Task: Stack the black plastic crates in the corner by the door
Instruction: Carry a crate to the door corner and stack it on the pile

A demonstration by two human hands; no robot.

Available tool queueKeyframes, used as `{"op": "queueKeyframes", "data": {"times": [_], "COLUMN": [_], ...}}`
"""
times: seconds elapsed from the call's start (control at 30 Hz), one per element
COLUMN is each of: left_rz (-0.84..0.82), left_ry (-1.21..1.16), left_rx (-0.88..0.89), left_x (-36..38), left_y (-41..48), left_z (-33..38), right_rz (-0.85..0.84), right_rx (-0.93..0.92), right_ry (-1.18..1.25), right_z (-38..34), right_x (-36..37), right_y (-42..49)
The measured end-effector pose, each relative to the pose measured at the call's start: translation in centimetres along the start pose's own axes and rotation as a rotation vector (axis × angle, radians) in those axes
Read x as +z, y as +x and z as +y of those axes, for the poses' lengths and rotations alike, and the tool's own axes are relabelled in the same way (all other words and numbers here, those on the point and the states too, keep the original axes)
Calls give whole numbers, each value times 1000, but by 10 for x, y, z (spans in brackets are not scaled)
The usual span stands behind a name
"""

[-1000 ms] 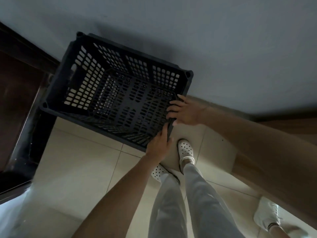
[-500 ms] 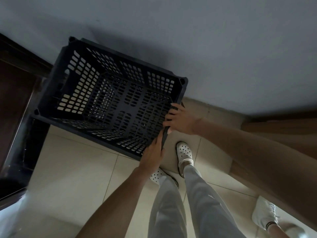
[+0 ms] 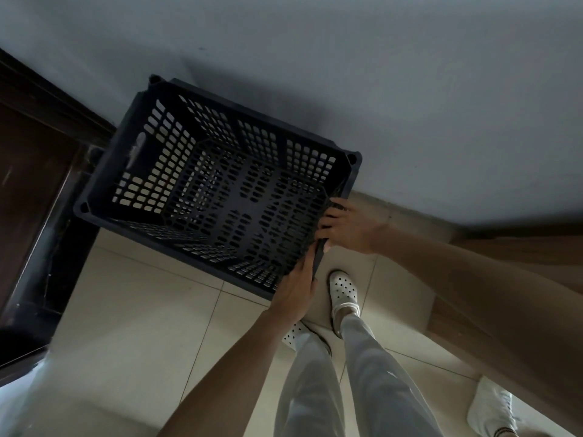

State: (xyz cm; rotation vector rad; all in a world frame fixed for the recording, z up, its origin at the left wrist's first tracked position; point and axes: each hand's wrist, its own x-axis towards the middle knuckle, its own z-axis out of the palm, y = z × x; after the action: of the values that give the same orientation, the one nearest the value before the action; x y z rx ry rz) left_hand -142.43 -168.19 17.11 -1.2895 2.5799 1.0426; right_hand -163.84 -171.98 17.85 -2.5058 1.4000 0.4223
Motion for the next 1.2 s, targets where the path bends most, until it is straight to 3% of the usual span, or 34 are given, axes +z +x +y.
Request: {"op": "queueKeyframes", "data": {"times": [0.17,0.33,0.57,0.63,0.77,0.97,1.07,1.2], "left_rz": [-36,25,114,95,93,-4,19,95], "left_ry": [95,204,197,202,223,122,127,142], "left_rx": [-11,90,124,116,130,136,203,103], "left_x": [0,1,6,7,3,-11,-32,-81], "left_y": [0,6,9,9,9,9,10,5], "left_z": [-5,-13,-22,-21,-19,-23,-49,-113], "right_rz": [-95,-175,102,184,235,93,14,17], "right_rx": [-2,97,652,706,697,632,620,451], "right_ry": [20,219,381,346,292,277,297,358], "right_z": [0,3,-44,-51,-49,-43,-45,-41], "right_x": [2,-20,-7,-2,5,1,-14,-44], "right_y": [0,11,40,47,46,42,42,62]}}
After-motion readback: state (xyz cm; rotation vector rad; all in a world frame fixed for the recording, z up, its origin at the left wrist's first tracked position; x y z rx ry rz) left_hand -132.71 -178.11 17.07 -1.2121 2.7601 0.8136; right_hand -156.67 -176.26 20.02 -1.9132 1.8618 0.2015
